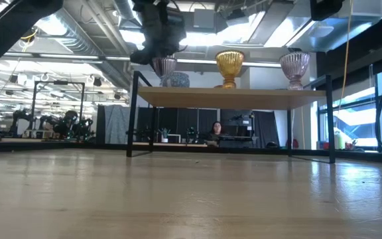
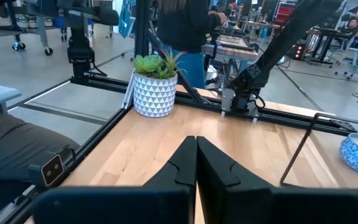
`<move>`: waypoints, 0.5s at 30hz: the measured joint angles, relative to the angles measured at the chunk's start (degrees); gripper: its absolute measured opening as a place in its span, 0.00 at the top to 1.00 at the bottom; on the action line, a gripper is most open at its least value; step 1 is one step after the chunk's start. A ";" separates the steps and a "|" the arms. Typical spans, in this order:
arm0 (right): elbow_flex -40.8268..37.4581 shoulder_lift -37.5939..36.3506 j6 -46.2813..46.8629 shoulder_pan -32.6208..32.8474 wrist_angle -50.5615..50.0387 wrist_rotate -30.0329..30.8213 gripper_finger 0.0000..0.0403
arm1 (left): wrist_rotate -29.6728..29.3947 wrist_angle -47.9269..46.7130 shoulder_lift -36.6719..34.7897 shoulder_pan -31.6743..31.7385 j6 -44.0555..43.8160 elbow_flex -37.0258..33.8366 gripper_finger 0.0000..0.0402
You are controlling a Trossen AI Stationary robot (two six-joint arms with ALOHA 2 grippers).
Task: Pick & Place candle stick holders
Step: Put the violet candle holder on the shelf aligned with the light blue candle
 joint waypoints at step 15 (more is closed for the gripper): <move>0.00 0.00 -0.39 0.00 0.02 -0.02 0.99 | 0.67 1.05 -0.02 -0.28 0.57 0.00 0.95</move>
